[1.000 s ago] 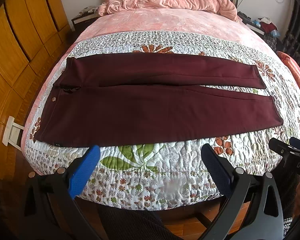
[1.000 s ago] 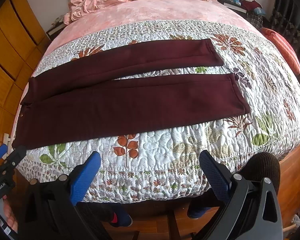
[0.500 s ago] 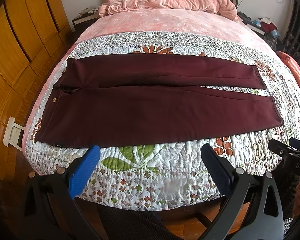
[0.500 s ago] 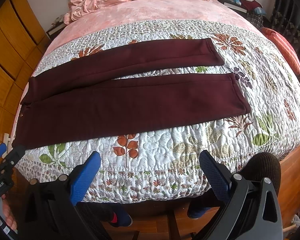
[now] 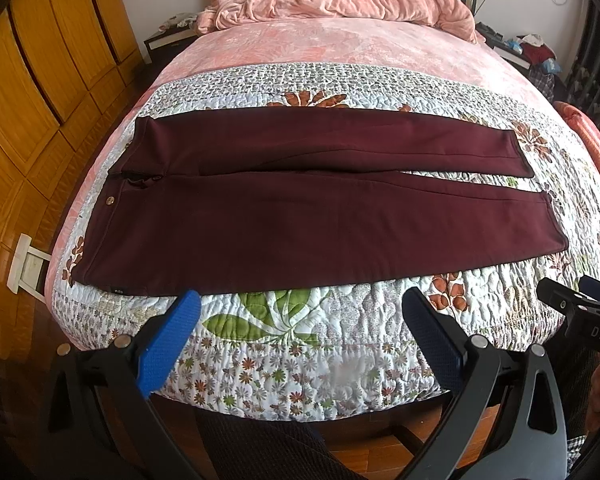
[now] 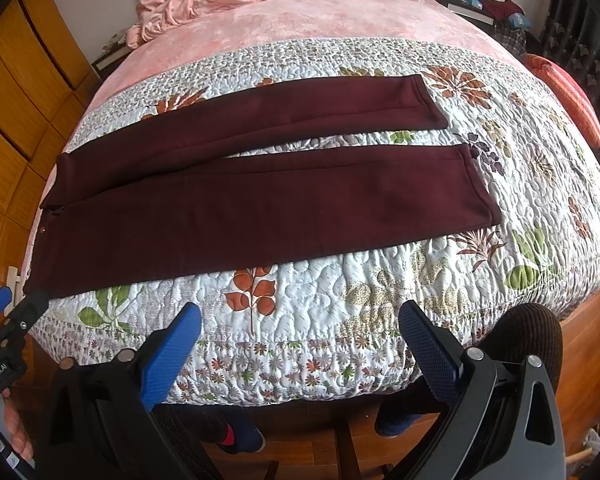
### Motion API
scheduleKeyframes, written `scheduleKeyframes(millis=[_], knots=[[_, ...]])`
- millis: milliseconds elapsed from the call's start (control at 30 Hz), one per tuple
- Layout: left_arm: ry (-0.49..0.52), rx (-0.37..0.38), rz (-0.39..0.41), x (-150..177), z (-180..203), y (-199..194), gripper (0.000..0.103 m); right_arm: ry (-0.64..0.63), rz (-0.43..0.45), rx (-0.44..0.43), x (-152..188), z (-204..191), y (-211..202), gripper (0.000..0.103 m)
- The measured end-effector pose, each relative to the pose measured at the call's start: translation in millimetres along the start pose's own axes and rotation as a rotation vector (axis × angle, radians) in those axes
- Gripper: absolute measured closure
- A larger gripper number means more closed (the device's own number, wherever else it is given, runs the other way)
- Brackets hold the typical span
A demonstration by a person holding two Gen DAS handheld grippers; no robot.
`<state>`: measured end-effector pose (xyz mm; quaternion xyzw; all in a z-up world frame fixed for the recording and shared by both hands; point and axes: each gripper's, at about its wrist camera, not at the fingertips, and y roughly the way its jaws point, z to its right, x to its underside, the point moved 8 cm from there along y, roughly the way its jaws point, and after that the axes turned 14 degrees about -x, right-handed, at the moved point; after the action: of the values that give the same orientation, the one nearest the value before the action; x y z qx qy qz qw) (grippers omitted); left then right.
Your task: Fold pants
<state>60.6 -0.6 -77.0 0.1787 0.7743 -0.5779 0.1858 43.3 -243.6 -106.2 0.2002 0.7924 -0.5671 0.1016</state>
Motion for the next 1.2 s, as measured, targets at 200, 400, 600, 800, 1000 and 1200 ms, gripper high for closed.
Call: scheduleKeyframes(millis=[200, 400, 600, 800, 1000, 1200], knots=[[0.004, -0.002, 0.001, 0, 0, 1, 0.003, 0.003, -0.001, -0.003, 1, 1, 1, 0.004], [0.006, -0.004, -0.001, 0, 0, 2, 0.003, 0.005, -0.004, -0.005, 2, 2, 2, 0.004], [-0.001, 0.006, -0.017, -5, 6, 12, 0.003, -0.008, -0.006, -0.028, -11, 11, 7, 0.004], [-0.001, 0.013, 0.000, -54, 25, 34, 0.003, 0.028, 0.089, 0.006, -105, 82, 0, 0.004], [-0.038, 0.095, -0.010, -113, 61, 67, 0.003, 0.075, 0.007, -0.015, -227, 181, 56, 0.004], [-0.023, 0.145, -0.044, -146, 101, 104, 0.003, 0.095, -0.147, -0.079, -280, 231, 147, 0.004]])
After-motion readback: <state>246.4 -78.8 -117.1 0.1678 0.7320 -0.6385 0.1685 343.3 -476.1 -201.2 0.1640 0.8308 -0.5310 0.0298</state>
